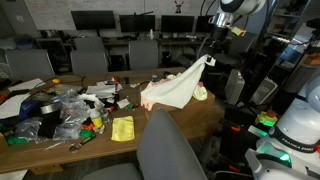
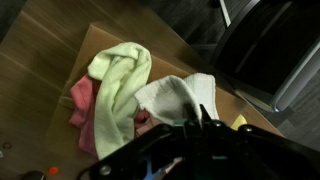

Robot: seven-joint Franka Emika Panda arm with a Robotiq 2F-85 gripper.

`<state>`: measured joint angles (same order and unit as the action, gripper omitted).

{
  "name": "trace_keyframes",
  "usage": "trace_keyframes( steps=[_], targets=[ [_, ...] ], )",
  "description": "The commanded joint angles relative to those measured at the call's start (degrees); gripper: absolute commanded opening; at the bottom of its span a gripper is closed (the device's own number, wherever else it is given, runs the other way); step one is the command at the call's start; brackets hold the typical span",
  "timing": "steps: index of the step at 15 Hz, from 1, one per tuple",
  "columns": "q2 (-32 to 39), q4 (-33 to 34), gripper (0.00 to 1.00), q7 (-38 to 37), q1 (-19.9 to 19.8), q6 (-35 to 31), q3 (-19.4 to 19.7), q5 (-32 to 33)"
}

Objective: Move the white and green towels and the peach and pink shirt to the backrest of the chair

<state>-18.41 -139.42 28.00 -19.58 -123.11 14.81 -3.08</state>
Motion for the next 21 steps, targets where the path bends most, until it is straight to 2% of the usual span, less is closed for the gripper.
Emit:
trace_keyframes(
  steps=[1, 9, 14, 21],
  targets=[
    [-10.64, -5.19, 0.01, 0.04, 2.15, -2.73, 1.58, 2.35],
    [-24.97, -9.38, 0.01, 3.17, 5.41, 1.17, 2.02, 8.23],
    [-30.18, -10.32, 0.01, 13.25, 9.93, 13.13, 3.31, 11.42],
    [-34.96, -11.44, 0.01, 22.82, 15.61, 26.51, 0.08, 16.51]
  ],
)
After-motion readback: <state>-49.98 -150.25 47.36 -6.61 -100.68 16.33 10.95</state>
